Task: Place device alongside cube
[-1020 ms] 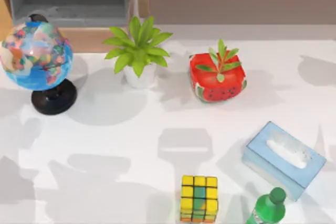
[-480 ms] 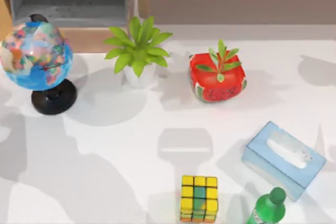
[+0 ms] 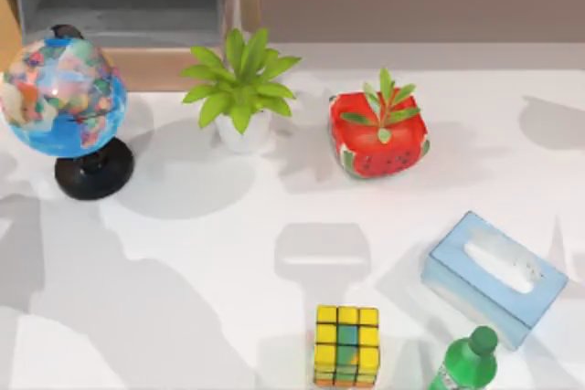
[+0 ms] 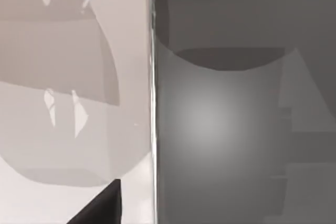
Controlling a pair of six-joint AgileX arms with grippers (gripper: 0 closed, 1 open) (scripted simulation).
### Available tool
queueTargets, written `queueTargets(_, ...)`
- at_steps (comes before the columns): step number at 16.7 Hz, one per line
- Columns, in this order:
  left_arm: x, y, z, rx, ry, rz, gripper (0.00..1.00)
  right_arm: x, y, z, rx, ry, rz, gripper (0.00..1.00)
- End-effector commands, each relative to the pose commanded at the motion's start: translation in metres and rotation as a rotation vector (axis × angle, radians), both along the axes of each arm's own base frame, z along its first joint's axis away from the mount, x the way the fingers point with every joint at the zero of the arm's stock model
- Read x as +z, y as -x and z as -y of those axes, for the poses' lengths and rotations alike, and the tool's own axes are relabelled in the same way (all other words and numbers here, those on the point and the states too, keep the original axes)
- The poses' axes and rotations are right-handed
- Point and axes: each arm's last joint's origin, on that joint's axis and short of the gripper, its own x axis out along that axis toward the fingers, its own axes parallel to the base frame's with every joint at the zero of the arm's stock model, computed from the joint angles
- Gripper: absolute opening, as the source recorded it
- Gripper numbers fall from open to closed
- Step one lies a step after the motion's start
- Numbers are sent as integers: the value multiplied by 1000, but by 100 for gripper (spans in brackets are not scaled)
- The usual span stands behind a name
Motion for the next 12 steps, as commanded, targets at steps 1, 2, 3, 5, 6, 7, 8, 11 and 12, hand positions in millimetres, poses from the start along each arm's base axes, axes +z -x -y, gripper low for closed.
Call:
queueTargets(1,-4,0,0,2,1,-3,100,0,0,0,0,0,0,100)
queueTargets(2,-10,0,0,2,1,-3,100,0,0,0,0,0,0,100)
queueTargets(3,-17,-1,-1,2,0,1,100,0,0,0,0,0,0,100)
queueTargets(5,-32,-1,-1,2,-1,4,100,0,0,0,0,0,0,100)
queueTargets(6,-37,0,-2,2,0,1,100,0,0,0,0,0,0,100)
queueTargets(7,-39,0,-2,2,0,-1,100,0,0,0,0,0,0,100)
queueTargets(8,-39,0,-2,2,0,-1,100,0,0,0,0,0,0,100)
queueTargets(11,-39,0,-2,2,0,-1,92,0,0,0,0,0,0,100)
queueTargets(12,-39,0,-2,2,0,-1,85,0,0,0,0,0,0,100)
